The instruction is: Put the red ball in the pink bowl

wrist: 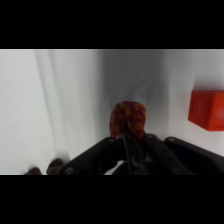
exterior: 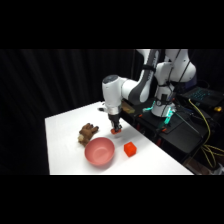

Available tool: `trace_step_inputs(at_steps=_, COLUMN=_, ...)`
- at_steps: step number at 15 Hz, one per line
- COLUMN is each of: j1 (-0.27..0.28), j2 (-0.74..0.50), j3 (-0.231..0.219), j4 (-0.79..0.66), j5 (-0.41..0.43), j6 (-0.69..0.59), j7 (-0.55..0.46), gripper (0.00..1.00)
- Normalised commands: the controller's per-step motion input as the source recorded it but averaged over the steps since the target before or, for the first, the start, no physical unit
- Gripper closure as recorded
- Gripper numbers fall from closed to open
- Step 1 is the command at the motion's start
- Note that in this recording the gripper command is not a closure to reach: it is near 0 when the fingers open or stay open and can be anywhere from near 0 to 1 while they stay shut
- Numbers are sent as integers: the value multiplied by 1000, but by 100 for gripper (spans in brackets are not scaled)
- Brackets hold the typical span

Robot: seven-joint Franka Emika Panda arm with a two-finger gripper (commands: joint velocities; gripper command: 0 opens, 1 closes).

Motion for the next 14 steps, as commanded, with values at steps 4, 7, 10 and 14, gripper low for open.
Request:
trace_step_inputs(at_steps=4, j1=-4, j2=-331, j3=83, j4=98, j5=-190, j6=-439, j7=174, gripper=4)
trace_step_inputs(at_steps=7, j1=-49, j2=-113, j3=147, j4=226, j5=0, j6=-192, j7=36, gripper=4)
trace_step_inputs(at_steps=10, j1=-52, j2=40, j3=116, j4=320, j5=19, j6=-169, j7=6, gripper=3)
trace_step_inputs(at_steps=14, j1=-47, j2=185, j3=84, j4=383, j5=11, j6=-116, j7=-19, gripper=3)
